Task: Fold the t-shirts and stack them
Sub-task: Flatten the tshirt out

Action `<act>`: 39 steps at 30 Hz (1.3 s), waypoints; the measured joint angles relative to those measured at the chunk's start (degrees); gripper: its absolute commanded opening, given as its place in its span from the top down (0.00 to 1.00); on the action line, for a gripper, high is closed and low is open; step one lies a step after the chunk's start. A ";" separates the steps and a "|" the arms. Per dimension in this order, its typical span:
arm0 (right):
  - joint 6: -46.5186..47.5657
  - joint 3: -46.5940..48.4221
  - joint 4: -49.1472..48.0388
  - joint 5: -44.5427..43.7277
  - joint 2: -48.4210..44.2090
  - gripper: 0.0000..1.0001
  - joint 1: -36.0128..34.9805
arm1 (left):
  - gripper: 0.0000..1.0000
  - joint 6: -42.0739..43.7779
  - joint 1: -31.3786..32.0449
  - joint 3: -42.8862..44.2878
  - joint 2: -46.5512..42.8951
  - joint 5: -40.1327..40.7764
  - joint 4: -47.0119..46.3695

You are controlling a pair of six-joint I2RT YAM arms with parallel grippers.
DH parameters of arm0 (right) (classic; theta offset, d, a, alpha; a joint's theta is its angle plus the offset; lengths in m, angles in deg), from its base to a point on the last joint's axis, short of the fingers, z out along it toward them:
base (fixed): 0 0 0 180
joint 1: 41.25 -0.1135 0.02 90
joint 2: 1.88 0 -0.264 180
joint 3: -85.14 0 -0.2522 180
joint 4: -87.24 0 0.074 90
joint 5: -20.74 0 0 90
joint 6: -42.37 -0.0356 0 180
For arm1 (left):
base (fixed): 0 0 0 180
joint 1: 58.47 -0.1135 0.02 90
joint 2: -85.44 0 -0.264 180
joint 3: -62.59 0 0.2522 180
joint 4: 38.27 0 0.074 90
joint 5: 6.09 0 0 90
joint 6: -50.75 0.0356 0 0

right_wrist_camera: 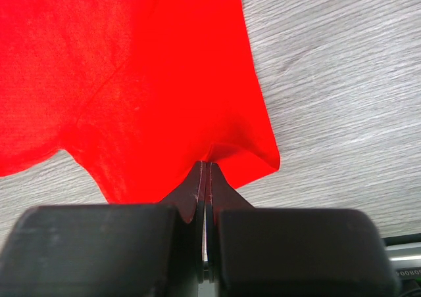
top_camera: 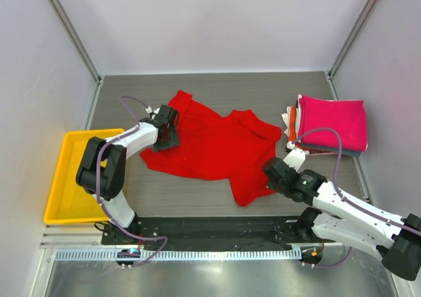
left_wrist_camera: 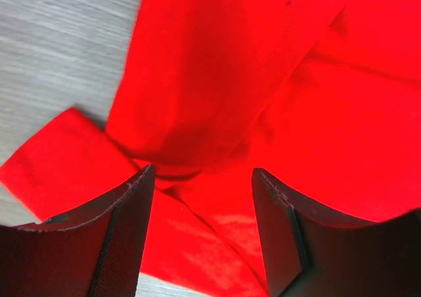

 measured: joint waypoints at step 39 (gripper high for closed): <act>10.38 23.17 -21.35 8.31 43.98 0.99 3.17 | 0.59 -1.49 -8.31 0.04 -2.62 -1.44 1.27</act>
